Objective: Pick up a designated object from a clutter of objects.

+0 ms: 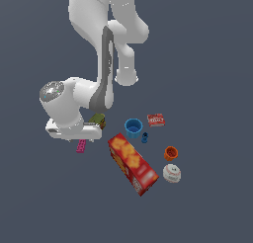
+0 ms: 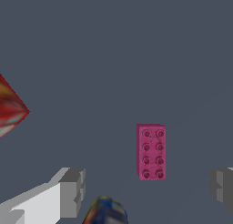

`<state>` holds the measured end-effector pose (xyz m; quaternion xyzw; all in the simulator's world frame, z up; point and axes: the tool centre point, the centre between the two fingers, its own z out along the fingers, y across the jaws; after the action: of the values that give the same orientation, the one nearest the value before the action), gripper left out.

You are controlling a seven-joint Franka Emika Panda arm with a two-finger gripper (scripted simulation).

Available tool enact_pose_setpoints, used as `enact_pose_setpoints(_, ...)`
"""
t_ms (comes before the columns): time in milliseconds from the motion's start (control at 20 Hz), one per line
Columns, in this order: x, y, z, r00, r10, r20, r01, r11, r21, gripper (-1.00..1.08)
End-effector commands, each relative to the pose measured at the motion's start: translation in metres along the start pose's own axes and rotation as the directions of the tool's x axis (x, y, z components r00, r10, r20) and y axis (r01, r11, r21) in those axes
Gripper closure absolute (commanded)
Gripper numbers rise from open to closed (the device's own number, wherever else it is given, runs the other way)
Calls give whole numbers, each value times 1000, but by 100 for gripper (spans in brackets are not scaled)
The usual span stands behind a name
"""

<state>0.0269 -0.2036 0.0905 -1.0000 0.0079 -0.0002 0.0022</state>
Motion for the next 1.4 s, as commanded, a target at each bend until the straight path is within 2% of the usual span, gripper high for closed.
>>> enact_pose_setpoints(0,-3,11,13,1000,-2,-1,2,1000,-2,-92)
enact_pose_setpoints(300,-8,23,28,1000,-3,0,3,1000,-4,-92)
enact_pose_setpoints(600,-8,22,33,1000,-2,2,2,1000,-4,-92)
enact_pose_setpoints(1000,-9,23,69,1000,-3,1,3,1000,-4,-92)
enact_pose_setpoints(1300,-8,23,78,1000,-3,0,3,1000,-4,-92)
enact_pose_setpoints(1350,-8,23,78,1000,-3,0,3,1000,-4,108)
